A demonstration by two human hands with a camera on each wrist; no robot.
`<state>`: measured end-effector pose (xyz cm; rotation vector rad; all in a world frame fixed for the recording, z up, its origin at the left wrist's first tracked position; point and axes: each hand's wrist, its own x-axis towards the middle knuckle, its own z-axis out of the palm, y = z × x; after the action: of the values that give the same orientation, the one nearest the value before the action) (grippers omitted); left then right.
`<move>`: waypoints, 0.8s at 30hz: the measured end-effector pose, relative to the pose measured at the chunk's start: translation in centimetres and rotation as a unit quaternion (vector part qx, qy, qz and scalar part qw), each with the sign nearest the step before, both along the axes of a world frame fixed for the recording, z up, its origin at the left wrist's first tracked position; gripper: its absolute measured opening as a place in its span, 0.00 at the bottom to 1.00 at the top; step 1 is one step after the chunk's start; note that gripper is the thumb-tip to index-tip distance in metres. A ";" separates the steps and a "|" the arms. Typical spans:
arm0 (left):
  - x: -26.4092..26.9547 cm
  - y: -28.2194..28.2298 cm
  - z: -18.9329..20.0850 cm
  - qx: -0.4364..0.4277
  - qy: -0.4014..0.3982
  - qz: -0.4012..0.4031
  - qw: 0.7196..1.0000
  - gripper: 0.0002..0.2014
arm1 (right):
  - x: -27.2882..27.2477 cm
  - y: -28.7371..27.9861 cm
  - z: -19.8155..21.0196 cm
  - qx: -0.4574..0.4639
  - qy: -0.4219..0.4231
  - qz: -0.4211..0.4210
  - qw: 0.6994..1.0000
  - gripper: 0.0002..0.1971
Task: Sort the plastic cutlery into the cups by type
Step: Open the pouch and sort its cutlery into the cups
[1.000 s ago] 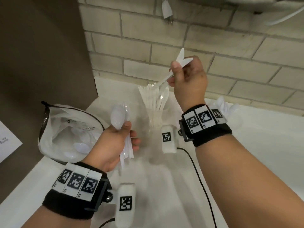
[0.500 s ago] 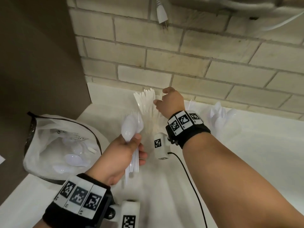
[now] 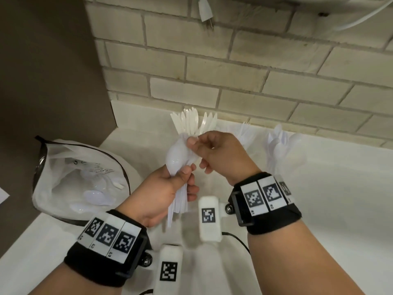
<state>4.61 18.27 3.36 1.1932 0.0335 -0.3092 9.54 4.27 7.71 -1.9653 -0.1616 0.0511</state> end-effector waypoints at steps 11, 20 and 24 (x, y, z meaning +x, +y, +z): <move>-0.3 -1.1 0.2 0.071 -0.044 0.046 0.995 0.13 | -0.8 0.6 -1.0 0.009 -0.096 -0.075 0.993 0.13; -0.2 -1.4 0.4 0.086 -0.074 0.072 0.991 0.11 | -0.7 0.9 -1.4 0.050 -0.061 -0.066 0.995 0.05; -0.3 -1.6 0.6 0.075 -0.074 0.088 0.991 0.10 | -1.1 0.9 -1.3 0.072 -0.013 -0.049 0.996 0.08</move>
<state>4.34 16.68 3.94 1.3491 0.0335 -0.0641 8.39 5.12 6.37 -1.8280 -0.0826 -0.0500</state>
